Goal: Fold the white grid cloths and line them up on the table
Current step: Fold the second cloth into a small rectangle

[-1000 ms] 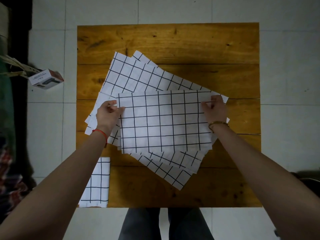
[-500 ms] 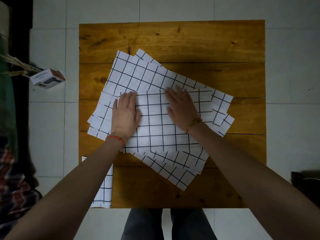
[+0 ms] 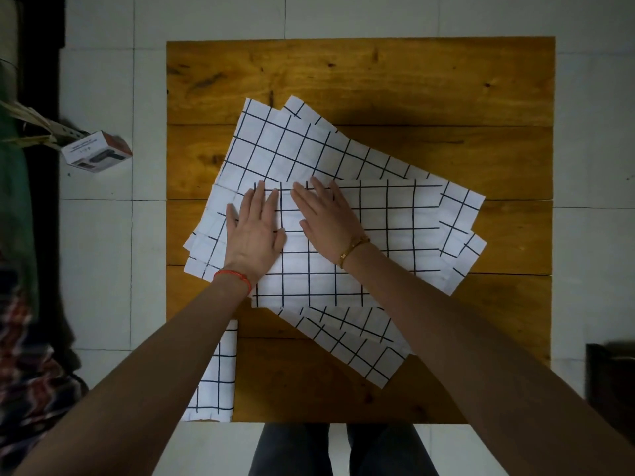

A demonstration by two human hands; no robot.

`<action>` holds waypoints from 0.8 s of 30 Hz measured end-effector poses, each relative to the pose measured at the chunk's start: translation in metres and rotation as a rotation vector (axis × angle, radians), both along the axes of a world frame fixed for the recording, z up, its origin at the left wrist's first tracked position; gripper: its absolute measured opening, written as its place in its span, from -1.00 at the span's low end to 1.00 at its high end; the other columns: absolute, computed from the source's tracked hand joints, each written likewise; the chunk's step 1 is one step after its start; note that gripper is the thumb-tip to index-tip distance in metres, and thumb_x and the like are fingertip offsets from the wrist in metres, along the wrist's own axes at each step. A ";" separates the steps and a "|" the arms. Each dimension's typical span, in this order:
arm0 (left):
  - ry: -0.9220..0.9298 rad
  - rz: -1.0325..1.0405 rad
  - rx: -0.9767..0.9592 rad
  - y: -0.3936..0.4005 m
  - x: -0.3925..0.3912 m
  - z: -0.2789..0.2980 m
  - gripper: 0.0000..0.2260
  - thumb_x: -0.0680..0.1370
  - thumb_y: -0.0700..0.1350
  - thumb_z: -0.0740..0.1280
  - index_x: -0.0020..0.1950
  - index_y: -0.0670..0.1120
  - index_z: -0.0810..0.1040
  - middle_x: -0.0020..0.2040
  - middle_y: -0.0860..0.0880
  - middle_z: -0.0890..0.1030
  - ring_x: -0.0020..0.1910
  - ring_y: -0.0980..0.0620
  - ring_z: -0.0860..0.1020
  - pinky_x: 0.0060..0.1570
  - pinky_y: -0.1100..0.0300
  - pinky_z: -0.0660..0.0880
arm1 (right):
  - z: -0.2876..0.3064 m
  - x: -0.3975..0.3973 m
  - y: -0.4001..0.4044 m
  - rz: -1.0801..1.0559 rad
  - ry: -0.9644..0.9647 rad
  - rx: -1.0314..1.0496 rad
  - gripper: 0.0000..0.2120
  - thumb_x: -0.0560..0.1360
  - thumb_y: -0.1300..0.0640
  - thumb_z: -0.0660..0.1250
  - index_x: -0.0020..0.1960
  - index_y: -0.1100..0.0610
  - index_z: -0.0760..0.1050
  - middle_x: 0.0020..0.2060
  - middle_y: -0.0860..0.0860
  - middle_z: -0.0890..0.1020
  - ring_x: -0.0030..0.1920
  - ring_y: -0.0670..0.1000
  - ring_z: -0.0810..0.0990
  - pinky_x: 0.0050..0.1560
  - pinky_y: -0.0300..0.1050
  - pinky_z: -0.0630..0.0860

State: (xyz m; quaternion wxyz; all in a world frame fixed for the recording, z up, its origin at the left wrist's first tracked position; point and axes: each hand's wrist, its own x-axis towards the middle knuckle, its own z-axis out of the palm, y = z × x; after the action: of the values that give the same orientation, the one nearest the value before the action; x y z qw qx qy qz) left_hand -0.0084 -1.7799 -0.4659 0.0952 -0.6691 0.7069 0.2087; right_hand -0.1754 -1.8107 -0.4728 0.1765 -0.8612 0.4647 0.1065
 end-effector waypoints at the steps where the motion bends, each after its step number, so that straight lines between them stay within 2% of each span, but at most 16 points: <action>1: 0.002 0.002 0.006 -0.001 0.001 0.000 -0.38 0.59 0.00 0.19 0.58 -0.06 0.00 0.59 -0.10 -0.04 0.57 -0.10 -0.05 0.50 -0.22 -0.06 | 0.000 -0.004 -0.001 -0.020 -0.007 0.002 -0.49 0.62 0.03 0.05 0.52 0.17 0.07 0.52 0.04 0.14 0.52 0.16 0.04 0.49 0.20 -0.05; 4: -0.003 0.000 0.026 -0.002 0.002 0.001 -0.36 0.58 0.02 0.19 0.58 -0.04 -0.03 0.60 -0.08 -0.06 0.57 -0.09 -0.07 0.49 -0.22 -0.05 | 0.002 -0.027 0.000 -0.133 0.034 -0.029 -0.49 0.60 0.01 -0.04 0.50 0.18 0.15 0.49 0.07 0.22 0.51 0.17 0.08 0.48 0.21 0.03; 7: 0.002 -0.001 0.033 -0.002 0.002 0.002 -0.35 0.58 0.03 0.18 0.59 -0.03 -0.05 0.60 -0.07 -0.08 0.57 -0.08 -0.08 0.49 -0.23 -0.04 | 0.000 -0.067 0.006 -0.234 0.135 -0.055 -0.45 0.59 -0.03 -0.15 0.52 0.16 0.07 0.51 0.06 0.17 0.52 0.15 0.03 0.49 0.20 -0.01; 10: 0.003 0.001 0.041 -0.002 0.002 0.002 -0.35 0.59 0.04 0.17 0.59 -0.03 -0.06 0.60 -0.07 -0.09 0.56 -0.08 -0.09 0.49 -0.24 -0.04 | 0.001 -0.111 0.015 -0.338 0.227 -0.107 -0.46 0.60 -0.03 -0.12 0.53 0.15 0.01 0.51 0.07 0.17 0.52 0.16 0.02 0.48 0.22 0.00; 14: 0.014 0.001 0.026 -0.001 0.002 0.002 -0.36 0.59 0.04 0.18 0.59 -0.03 -0.04 0.60 -0.07 -0.07 0.56 -0.08 -0.08 0.48 -0.25 -0.04 | 0.004 -0.151 0.022 -0.494 0.243 -0.126 -0.48 0.63 -0.02 -0.10 0.54 0.13 -0.02 0.52 0.02 0.13 0.53 0.12 -0.04 0.49 0.20 -0.07; 19: 0.076 0.012 -0.006 0.000 0.002 -0.001 -0.35 0.58 -0.02 0.24 0.58 -0.07 0.00 0.59 -0.12 -0.03 0.56 -0.12 -0.05 0.52 -0.14 -0.07 | 0.009 -0.155 0.022 -0.513 0.217 -0.144 -0.49 0.63 -0.03 -0.09 0.53 0.14 0.01 0.52 0.03 0.13 0.53 0.11 -0.06 0.50 0.16 -0.15; 21: 0.178 0.078 -0.086 0.003 0.001 0.001 -0.35 0.55 -0.11 0.30 0.56 -0.11 0.08 0.58 -0.15 0.02 0.55 -0.14 0.02 0.52 -0.09 0.03 | 0.013 -0.147 0.021 -0.533 0.164 -0.158 -0.48 0.62 -0.02 -0.07 0.53 0.15 0.05 0.51 0.05 0.15 0.52 0.12 -0.02 0.50 0.16 -0.12; 24: 0.281 0.270 -0.237 0.015 -0.002 0.008 -0.43 0.51 -0.19 0.33 0.49 -0.15 0.23 0.47 -0.19 0.23 0.45 -0.14 0.22 0.41 0.00 0.30 | 0.017 -0.132 0.023 -0.485 0.116 -0.138 -0.44 0.59 -0.04 -0.02 0.53 0.16 0.02 0.52 0.07 0.09 0.52 0.14 -0.01 0.50 0.16 -0.08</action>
State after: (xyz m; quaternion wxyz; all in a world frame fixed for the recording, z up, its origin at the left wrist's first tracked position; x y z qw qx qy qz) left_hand -0.0103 -1.7652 -0.4577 -0.1124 -0.7287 0.6366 0.2260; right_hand -0.3078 -1.7876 -0.4554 0.1107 -0.7269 0.6732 0.0784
